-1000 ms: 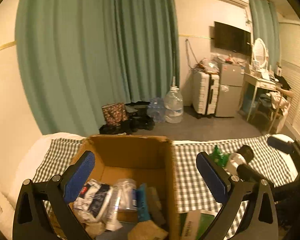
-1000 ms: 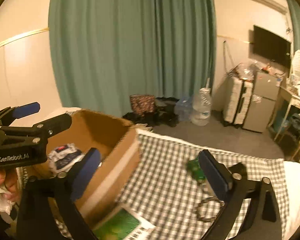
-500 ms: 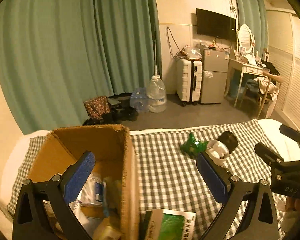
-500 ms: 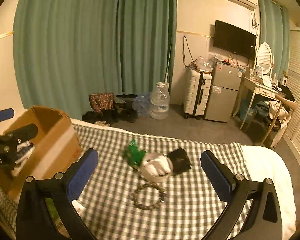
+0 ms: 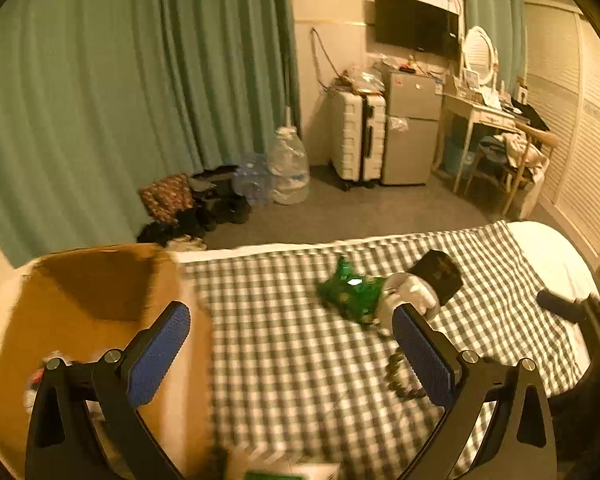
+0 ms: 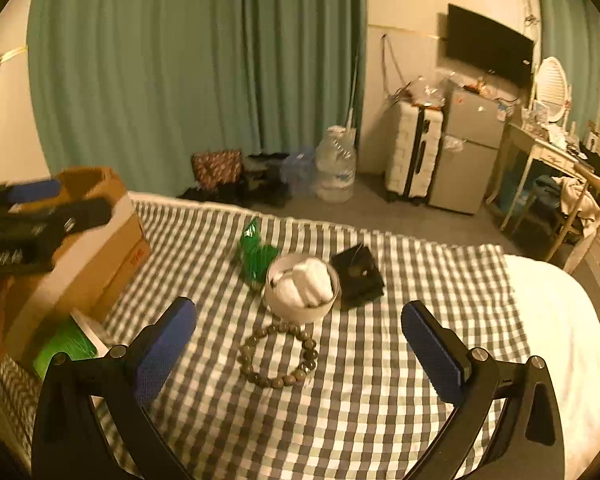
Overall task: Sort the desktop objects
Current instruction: 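Grasp the green sachet with the left gripper while the right grasps the bead bracelet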
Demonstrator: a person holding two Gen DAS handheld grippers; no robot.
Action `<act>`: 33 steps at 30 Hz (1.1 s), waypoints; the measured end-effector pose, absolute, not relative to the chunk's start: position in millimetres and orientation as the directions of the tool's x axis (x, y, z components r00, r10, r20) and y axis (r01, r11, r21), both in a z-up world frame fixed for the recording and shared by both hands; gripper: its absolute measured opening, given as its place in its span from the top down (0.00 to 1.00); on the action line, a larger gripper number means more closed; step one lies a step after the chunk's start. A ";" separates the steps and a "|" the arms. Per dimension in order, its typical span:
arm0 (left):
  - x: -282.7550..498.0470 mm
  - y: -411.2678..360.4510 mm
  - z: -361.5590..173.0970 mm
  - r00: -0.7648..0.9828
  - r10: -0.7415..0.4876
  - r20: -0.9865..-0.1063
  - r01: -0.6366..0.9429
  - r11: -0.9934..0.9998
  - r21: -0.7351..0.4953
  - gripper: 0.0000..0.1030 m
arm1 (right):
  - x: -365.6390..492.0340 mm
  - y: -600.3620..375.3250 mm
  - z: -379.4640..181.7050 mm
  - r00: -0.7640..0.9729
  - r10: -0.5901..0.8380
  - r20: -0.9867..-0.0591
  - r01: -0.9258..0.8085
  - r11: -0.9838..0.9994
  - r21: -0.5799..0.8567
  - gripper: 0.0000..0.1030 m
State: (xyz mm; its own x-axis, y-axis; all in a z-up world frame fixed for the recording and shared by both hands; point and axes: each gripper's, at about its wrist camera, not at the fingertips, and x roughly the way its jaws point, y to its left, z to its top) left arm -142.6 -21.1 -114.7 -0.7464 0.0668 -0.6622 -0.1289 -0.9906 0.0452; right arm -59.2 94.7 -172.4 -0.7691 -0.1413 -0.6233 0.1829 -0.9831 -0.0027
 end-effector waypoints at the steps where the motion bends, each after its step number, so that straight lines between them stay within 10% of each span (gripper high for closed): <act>1: -151.5 -18.8 -120.1 -0.728 0.083 -0.681 -0.128 -0.992 0.016 0.00 | -61.0 97.4 -177.3 -0.762 -0.150 -0.630 0.189 -0.982 0.006 0.00; 23: -287.0 16.3 -226.7 -0.488 0.004 -0.873 -0.032 -0.999 0.013 0.00 | -110.7 103.4 -268.2 -0.633 -0.294 -0.716 0.262 -0.952 0.159 0.00; 27: -281.3 13.0 -249.4 -0.427 -0.008 -0.904 -0.057 -0.998 0.035 0.35 | -115.9 88.5 -278.0 -0.622 -0.299 -0.724 0.292 -0.946 0.140 0.00; 33: -257.6 8.9 -245.5 -0.433 0.049 -0.900 -0.117 -0.993 0.002 0.60 | -122.5 71.2 -294.7 -0.569 -0.302 -0.765 0.317 -0.939 0.135 0.00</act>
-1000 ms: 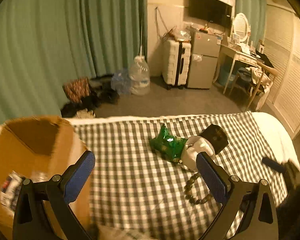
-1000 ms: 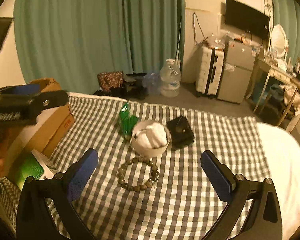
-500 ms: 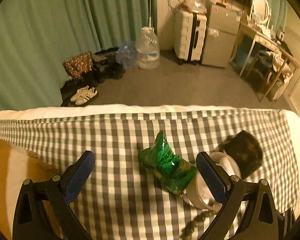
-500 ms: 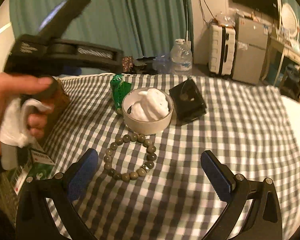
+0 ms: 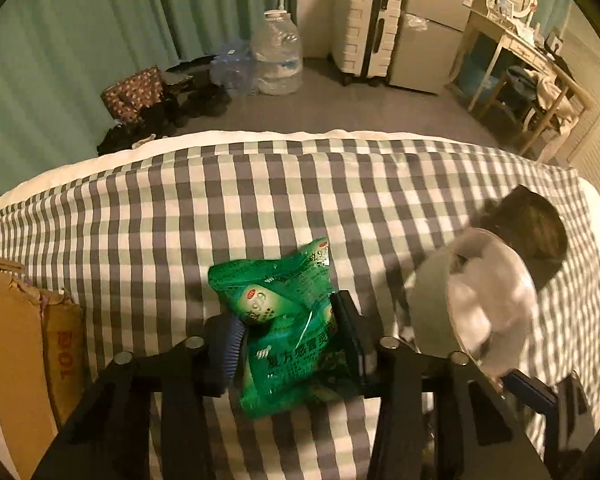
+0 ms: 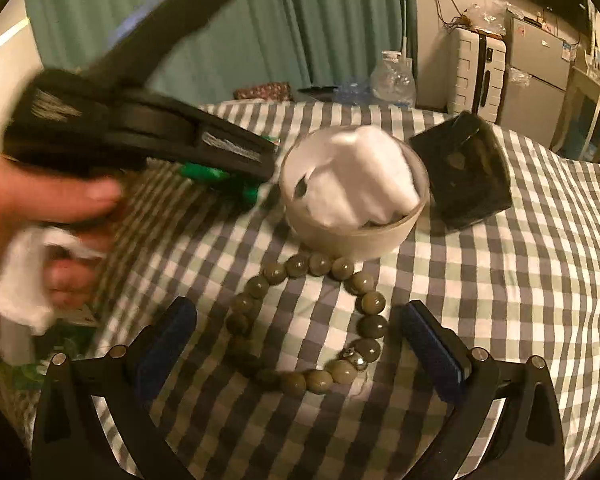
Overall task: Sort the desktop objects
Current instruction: 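Grasp the green sachet with the left gripper while the right grasps the bead bracelet, then carry the green sachet and bead bracelet over the cardboard box with both grippers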
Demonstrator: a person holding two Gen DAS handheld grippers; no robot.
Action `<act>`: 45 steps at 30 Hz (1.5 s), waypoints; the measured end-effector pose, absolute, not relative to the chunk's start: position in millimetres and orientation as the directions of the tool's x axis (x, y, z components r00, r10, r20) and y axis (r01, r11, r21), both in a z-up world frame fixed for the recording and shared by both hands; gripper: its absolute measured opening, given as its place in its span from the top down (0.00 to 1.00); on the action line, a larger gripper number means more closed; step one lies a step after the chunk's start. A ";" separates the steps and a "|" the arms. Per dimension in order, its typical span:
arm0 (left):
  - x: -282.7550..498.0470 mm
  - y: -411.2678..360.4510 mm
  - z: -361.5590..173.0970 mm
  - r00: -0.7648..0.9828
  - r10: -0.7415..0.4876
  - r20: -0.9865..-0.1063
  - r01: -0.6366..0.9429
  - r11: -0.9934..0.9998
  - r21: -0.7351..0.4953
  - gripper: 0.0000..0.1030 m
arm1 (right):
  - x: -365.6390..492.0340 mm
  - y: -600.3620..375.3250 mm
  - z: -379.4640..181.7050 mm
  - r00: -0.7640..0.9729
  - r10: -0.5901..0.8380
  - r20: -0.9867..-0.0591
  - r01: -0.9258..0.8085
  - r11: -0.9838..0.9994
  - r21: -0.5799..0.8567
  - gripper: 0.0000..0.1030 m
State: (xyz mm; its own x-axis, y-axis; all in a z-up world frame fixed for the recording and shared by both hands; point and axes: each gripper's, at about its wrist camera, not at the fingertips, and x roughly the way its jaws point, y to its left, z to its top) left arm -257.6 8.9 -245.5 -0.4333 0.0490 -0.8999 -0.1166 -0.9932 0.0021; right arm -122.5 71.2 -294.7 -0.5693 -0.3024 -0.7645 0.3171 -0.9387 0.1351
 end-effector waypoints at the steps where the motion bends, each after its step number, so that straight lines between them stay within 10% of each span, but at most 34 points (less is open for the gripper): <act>1: -252.7 9.7 -243.7 -0.434 0.055 -0.899 -0.126 -0.992 0.001 0.63 | -122.0 68.7 -295.6 -0.573 -0.290 -0.766 0.319 -0.940 0.117 0.01; 10: -213.4 38.5 -214.2 -0.500 0.081 -0.862 -0.224 -0.974 0.038 0.65 | -112.1 68.7 -289.5 -0.573 -0.186 -0.798 0.296 -0.955 0.011 0.78; 45: -51.8 -1.7 -38.7 -0.778 0.140 -0.613 -0.230 -0.971 0.071 0.65 | -10.8 96.2 -137.4 -0.735 -0.291 -0.612 0.259 -0.955 0.143 0.89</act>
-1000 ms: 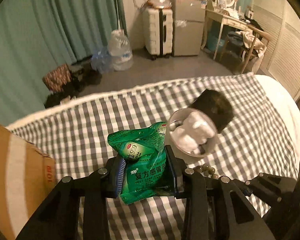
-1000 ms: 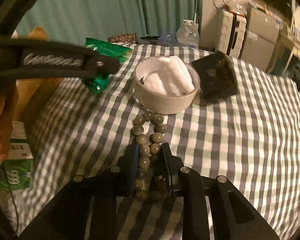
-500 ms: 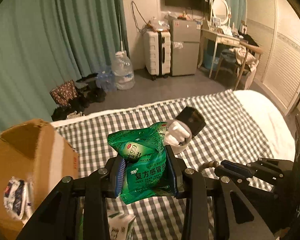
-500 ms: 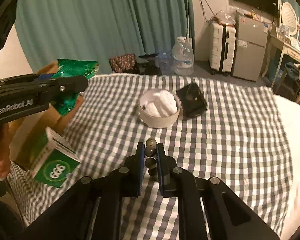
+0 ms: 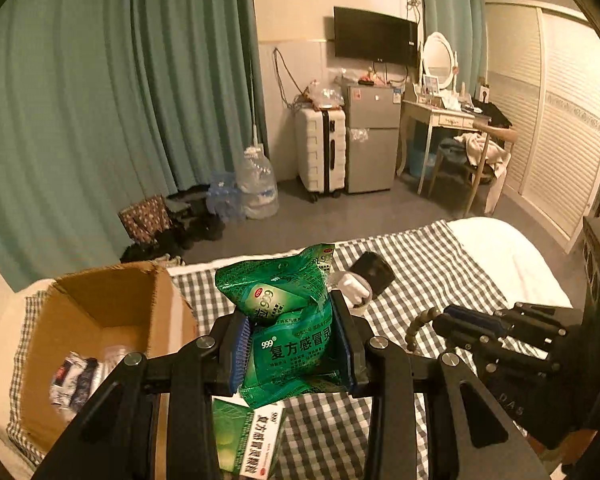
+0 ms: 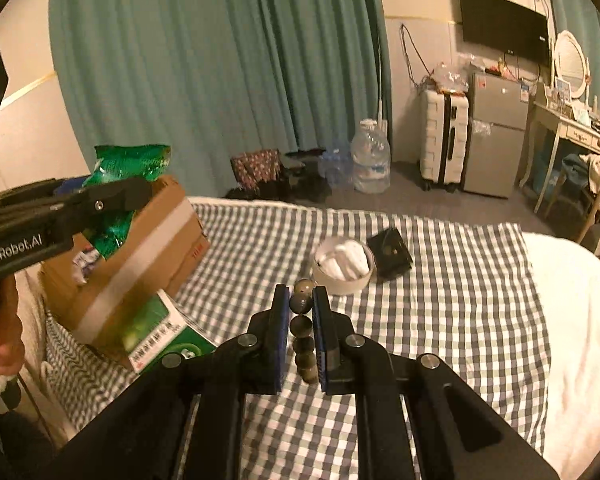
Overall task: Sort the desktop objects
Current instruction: 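Carry the green sachet and bead bracelet over the cardboard box with both grippers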
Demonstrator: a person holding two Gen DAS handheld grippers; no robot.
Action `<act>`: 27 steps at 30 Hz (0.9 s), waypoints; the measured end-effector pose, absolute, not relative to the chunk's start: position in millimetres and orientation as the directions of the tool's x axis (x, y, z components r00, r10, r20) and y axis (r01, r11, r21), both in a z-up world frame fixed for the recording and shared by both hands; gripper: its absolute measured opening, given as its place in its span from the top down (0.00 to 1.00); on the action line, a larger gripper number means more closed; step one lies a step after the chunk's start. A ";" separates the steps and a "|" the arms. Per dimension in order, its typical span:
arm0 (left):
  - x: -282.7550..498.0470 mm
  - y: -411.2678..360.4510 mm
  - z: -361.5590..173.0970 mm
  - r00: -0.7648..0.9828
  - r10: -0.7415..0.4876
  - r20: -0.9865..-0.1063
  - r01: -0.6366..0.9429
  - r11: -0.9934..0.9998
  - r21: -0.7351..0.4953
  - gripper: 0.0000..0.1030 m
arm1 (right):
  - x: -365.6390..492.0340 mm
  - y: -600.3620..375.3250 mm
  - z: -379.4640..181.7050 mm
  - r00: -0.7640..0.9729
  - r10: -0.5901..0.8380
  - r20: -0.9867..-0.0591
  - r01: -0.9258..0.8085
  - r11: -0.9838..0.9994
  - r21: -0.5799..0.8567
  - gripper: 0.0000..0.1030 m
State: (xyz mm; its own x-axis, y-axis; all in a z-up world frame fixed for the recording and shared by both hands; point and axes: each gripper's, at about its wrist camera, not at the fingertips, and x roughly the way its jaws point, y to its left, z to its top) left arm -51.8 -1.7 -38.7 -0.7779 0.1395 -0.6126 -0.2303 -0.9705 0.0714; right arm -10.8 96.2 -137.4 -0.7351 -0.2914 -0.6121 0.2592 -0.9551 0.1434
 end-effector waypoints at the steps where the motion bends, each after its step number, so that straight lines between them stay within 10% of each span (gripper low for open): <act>1: -50.6 -3.8 -36.8 -0.781 0.134 -0.610 -0.227 -0.971 0.078 0.65 | -9.0 94.0 -132.9 -0.739 -0.292 -0.607 0.262 -0.955 0.139 0.89; 27: -36.3 -116.4 -18.8 -0.842 -0.059 -0.536 -0.005 -0.993 0.117 0.65 | -17.3 4.3 -66.8 -0.751 -0.417 -0.512 0.393 -0.905 0.161 0.89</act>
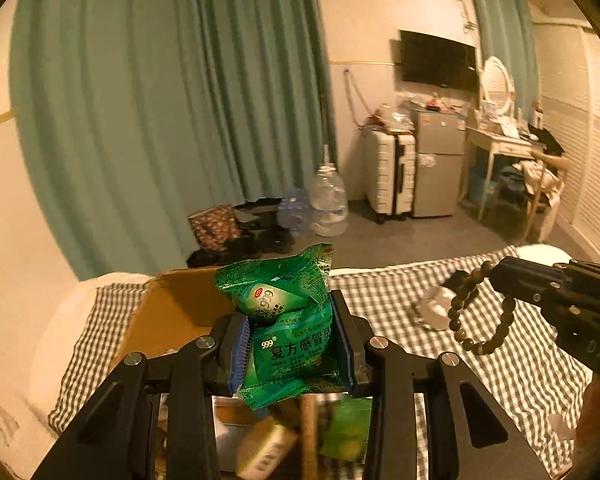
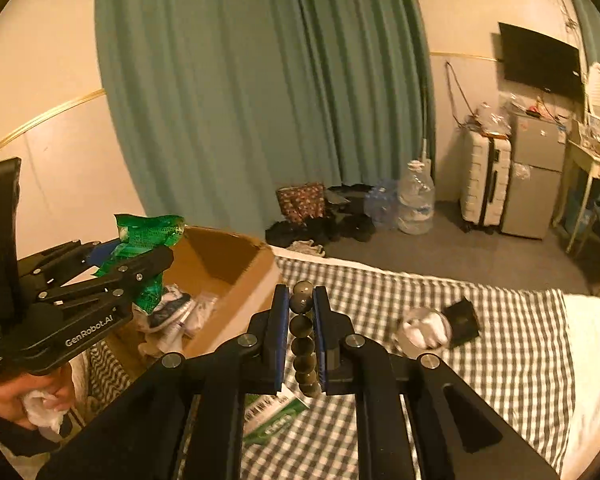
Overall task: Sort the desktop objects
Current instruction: 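Carry the green sachet and bead bracelet over the cardboard box with both grippers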
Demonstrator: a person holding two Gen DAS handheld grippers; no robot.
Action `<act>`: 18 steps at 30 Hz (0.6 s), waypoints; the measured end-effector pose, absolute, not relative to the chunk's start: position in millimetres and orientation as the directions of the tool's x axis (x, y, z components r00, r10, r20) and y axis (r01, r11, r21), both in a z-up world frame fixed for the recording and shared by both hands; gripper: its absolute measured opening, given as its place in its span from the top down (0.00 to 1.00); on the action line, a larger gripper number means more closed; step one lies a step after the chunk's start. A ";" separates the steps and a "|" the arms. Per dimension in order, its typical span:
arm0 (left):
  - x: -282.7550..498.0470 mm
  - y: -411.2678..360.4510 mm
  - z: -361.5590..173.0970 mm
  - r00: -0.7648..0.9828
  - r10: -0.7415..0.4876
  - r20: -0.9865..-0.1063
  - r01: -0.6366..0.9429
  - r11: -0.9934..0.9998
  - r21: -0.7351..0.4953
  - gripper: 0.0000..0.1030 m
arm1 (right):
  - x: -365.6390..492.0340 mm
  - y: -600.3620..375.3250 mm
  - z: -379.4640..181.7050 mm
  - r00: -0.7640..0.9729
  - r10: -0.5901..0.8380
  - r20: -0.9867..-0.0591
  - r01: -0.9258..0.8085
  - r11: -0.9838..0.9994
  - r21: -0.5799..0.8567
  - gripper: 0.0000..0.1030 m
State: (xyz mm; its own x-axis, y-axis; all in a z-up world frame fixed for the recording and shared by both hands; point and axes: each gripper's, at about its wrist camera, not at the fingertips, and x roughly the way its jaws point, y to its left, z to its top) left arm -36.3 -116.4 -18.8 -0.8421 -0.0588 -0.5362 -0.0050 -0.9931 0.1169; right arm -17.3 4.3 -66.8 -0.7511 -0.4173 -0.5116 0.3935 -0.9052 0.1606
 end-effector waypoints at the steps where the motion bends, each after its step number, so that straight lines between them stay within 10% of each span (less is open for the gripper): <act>1: -35.6 -122.4 -18.6 -0.842 -0.067 -0.536 0.006 -0.993 0.115 0.65 | -18.7 -2.2 -64.7 -0.749 -0.424 -0.508 0.403 -0.901 0.158 0.89; 18: -49.2 -221.0 -69.0 -0.760 -0.204 -0.617 0.175 -0.979 0.108 0.64 | -46.6 -123.5 -85.4 -0.639 -0.554 -0.535 0.569 -0.807 0.156 0.89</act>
State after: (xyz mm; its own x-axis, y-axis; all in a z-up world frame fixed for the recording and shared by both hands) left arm -49.2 -221.0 -69.0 -0.7601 -0.2038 -0.6170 0.1748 -0.9787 0.1079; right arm -46.6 -123.5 -85.4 -0.6385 -0.5537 -0.5345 0.5694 -0.8072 0.1559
